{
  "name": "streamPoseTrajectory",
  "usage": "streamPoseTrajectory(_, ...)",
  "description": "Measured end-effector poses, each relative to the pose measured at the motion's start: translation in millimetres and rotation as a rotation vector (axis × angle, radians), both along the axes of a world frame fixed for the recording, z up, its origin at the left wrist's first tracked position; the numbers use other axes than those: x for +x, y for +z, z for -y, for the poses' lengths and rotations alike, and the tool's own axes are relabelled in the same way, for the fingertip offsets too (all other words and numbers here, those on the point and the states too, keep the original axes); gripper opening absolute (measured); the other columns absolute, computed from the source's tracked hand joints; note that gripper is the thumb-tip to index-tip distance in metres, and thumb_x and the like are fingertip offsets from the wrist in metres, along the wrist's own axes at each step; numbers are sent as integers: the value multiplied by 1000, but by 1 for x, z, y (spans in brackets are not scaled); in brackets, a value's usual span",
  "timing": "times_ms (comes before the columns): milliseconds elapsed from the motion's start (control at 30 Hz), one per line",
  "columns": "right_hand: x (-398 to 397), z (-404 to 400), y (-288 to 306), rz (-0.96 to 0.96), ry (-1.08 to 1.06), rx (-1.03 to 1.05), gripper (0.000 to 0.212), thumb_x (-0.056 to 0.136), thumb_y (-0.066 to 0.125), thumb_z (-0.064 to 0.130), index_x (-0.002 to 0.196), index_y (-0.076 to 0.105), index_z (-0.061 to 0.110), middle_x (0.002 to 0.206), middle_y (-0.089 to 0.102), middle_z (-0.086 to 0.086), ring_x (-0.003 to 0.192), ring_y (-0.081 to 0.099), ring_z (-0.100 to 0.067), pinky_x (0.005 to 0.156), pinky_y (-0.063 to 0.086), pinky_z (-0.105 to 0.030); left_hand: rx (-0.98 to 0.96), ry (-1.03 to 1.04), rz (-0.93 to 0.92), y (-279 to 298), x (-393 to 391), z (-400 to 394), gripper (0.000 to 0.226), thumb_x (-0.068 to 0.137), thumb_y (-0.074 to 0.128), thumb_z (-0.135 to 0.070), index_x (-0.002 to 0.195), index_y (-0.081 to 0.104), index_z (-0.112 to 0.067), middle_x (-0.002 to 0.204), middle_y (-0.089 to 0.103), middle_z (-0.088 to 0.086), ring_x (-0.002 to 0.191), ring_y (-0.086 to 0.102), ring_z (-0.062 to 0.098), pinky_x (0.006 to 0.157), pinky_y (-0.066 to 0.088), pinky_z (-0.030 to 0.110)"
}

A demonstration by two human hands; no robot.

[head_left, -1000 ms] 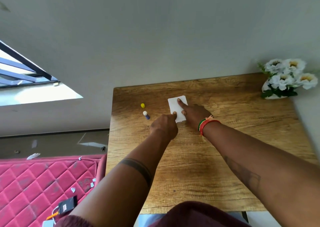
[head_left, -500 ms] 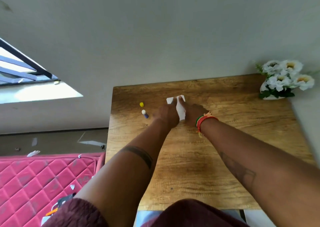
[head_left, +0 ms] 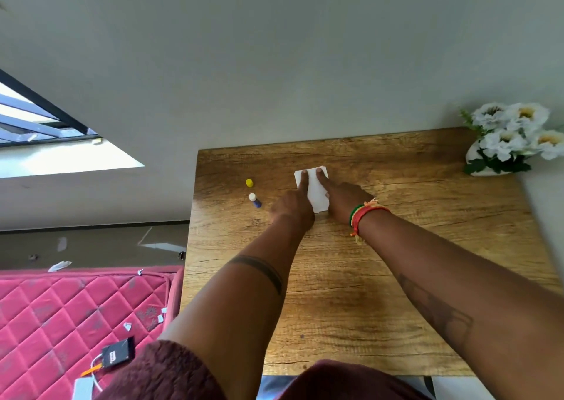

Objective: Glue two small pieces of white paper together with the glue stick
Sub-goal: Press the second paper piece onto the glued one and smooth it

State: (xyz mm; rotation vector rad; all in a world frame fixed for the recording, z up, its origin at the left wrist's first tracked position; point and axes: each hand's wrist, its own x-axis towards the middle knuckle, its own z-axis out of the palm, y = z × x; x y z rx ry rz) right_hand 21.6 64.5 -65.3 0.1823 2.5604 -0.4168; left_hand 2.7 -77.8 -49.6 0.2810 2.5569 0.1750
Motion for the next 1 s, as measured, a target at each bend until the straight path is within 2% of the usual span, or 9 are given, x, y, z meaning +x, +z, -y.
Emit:
streamPoseTrajectory(133, 0, -2, -1, -14, 4, 7, 91, 97, 52, 27, 154, -16, 48, 145, 55, -13, 117, 61, -35, 98, 52, -52, 35, 80, 4, 1, 2, 2, 106, 93, 65, -20, 158, -16, -36, 118, 64, 18, 96, 63, 31, 68, 45, 43)
streamPoseTrajectory(200, -1, -1, -1, -15, 8, 8, 93, 97, 52, 23, 154, -17, 48, 143, 56, -12, 114, 62, -34, 96, 53, -50, 64, 131, -6, 2, 2, 3, 104, 93, 65, -21, 159, -16, -33, 120, 63, 19, 104, 65, 35, 70, 45, 44)
streamPoseTrajectory(400, -2, 0, -3, -18, 5, 16, 85, 100, 45, 27, 153, -17, 48, 143, 55, -15, 113, 62, -35, 96, 53, -50, -44, 44, -12, 5, 4, 10, 103, 97, 61, -20, 157, -23, -31, 119, 64, 17, 101, 66, 33, 67, 45, 43)
streamPoseTrajectory(467, -2, 0, -4, -14, -1, 17, 84, 99, 44, 28, 153, -17, 49, 142, 56, -16, 112, 62, -36, 96, 53, -51, -75, 8, -46, 4, 16, 10, 99, 98, 57, -19, 158, -21, -29, 116, 66, 15, 88, 65, 28, 61, 42, 39)
streamPoseTrajectory(567, -1, 1, -3, -5, -18, 26, 85, 98, 45, 31, 152, -17, 51, 139, 57, -16, 109, 63, -36, 95, 53, -53, -135, -89, -118, -1, 38, 13, 84, 102, 46, -20, 160, -15, -22, 104, 70, 11, 61, 51, 20, 45, 32, 32)
streamPoseTrajectory(633, -1, 2, -1, 2, -23, 30, 87, 97, 47, 32, 152, -18, 51, 137, 58, -16, 107, 63, -37, 93, 54, -52, -170, -141, -152, -1, 51, 16, 79, 103, 43, -18, 160, -11, -16, 97, 71, 8, 54, 45, 19, 44, 28, 31)
streamPoseTrajectory(700, -1, 2, 1, 9, -24, 29, 88, 97, 48, 32, 152, -18, 51, 136, 58, -16, 107, 62, -36, 93, 54, -51, -185, -171, -170, 2, 63, 15, 74, 103, 41, -17, 161, -4, -12, 96, 70, 7, 56, 46, 20, 46, 30, 32)
streamPoseTrajectory(800, -1, 1, 3, 8, -15, 24, 83, 98, 45, 36, 154, -15, 50, 138, 57, -18, 110, 62, -38, 95, 53, -52, -153, -176, -171, 7, 66, 5, 67, 103, 38, -18, 162, 4, -12, 105, 70, 10, 72, 62, 25, 53, 38, 35)
streamPoseTrajectory(1000, 1, 2, 3, -11, -17, 2, 81, 100, 45, 34, 154, -13, 51, 138, 59, -16, 109, 64, -38, 95, 53, -52, -70, -150, -88, 5, 40, -11, 85, 102, 46, -20, 159, -16, -34, 113, 68, 14, 84, 68, 29, 61, 47, 39)
